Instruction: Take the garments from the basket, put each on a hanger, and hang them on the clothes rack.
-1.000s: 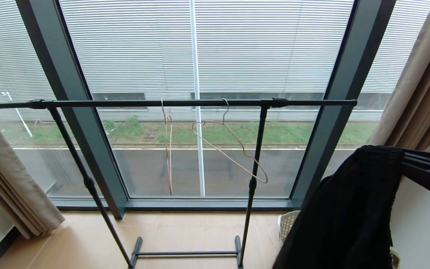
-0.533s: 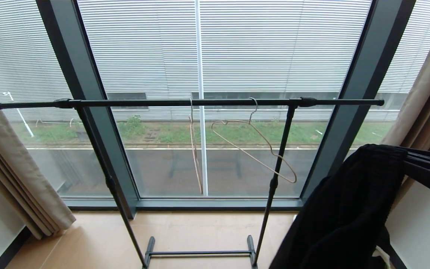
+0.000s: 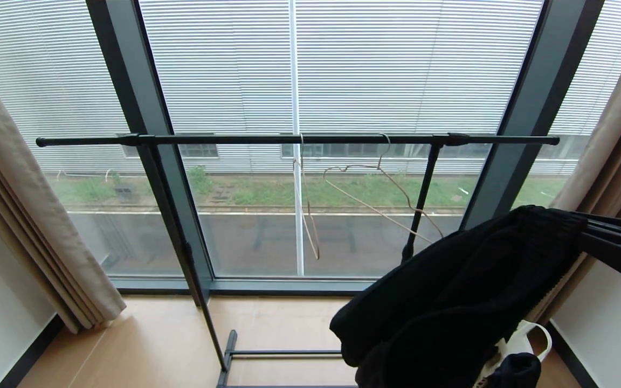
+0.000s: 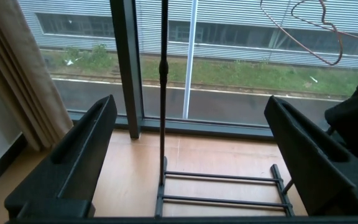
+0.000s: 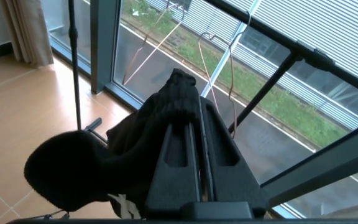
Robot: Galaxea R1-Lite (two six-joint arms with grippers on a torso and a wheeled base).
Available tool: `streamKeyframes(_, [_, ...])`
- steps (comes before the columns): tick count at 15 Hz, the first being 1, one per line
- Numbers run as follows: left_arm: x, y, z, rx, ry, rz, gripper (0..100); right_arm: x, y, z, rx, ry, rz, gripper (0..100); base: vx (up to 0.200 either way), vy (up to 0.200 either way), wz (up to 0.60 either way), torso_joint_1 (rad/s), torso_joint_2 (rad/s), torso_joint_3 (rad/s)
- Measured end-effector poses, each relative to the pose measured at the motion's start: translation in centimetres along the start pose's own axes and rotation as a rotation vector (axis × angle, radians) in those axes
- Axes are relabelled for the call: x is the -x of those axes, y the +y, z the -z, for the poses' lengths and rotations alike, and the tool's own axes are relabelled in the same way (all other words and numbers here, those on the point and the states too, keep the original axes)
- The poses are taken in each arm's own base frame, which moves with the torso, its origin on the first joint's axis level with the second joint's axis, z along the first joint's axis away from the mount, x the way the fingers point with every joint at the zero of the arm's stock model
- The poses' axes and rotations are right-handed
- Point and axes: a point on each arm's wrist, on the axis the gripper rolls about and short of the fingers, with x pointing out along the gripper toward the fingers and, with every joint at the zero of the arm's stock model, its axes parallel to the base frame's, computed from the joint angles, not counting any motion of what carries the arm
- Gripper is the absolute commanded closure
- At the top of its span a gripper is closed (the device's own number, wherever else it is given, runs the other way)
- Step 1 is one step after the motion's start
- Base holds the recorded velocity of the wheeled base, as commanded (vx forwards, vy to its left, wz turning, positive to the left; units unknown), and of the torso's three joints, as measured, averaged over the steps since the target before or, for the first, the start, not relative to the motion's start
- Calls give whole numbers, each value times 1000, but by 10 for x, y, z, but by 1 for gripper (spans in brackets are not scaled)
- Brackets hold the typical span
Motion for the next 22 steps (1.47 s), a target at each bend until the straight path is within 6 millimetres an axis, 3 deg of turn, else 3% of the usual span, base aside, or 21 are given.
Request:
streamKeyframes(2, [0,0,0,0,0,-1,0,0,0,0,0,1,0,100,-200,0,0,-2,0,7])
streamKeyframes(22, [0,0,0,-46,7,9,0,-12,6,13,40,54,-4,100,0,0,0,0,0,0])
